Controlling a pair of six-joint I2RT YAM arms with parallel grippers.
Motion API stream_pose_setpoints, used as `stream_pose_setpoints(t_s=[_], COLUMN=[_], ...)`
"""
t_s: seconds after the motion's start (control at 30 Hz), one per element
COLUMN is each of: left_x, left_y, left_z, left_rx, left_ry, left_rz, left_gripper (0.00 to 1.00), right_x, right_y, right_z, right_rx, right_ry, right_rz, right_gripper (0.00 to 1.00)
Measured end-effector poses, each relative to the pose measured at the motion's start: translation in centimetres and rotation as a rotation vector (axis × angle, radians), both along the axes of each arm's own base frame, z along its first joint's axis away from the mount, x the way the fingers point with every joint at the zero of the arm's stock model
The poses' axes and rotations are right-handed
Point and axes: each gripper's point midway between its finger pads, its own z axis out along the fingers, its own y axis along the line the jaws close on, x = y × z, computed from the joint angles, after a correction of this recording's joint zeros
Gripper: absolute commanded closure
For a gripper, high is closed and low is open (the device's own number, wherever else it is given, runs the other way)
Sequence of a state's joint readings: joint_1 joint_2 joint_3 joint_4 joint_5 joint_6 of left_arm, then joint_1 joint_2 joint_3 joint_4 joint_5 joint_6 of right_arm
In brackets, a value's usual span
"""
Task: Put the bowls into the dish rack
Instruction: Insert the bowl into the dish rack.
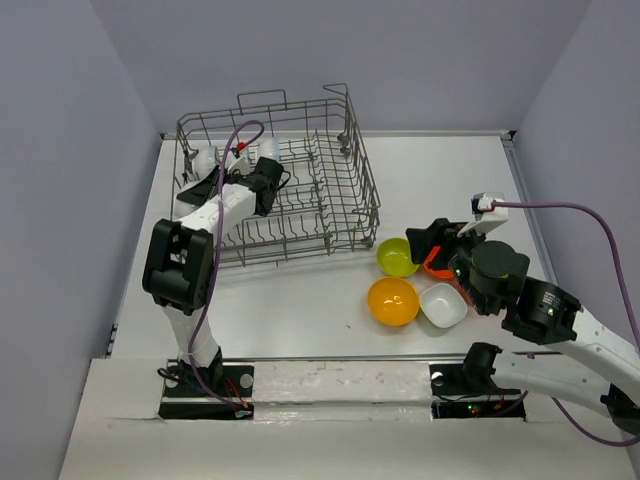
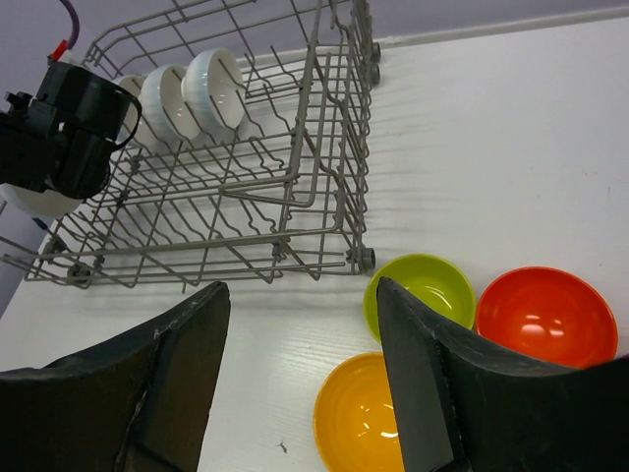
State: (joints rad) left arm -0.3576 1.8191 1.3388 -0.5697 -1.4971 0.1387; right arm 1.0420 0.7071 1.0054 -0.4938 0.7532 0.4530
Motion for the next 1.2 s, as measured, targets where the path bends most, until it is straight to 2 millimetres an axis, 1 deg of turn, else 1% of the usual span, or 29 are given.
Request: stream_pose_setpoints(t_s=[0.37, 0.53, 0.97, 1.2], left_x=[-0.3, -0.4, -0.2, 0.3], left_y=[-0.7, -0.7, 0.6, 1.2], left_z=[0.0, 0.1, 0.3, 0.3], left_rx=[0.026, 0.018, -0.031, -0.043], left_ry=[-0.008, -0.014, -0.013, -0.008], left_rz=[-0.013, -0.016, 0.014, 0.023], left_gripper=[1.00, 1.00, 1.00, 1.00], right_x=[0.1, 0.0, 0.1, 0.1], right_y=[-0.5, -0.7, -0.7, -0.7], right_z=[-0.1, 0.0, 0.0, 0.0], right_rx=[-0.002, 0.002, -0.002, -0.003], right_ry=[-0.004, -0.007, -0.008, -0.008], right_rz=[-0.021, -0.025, -0.025, -0.026], right_gripper=[0.32, 0.32, 0.32, 0.32])
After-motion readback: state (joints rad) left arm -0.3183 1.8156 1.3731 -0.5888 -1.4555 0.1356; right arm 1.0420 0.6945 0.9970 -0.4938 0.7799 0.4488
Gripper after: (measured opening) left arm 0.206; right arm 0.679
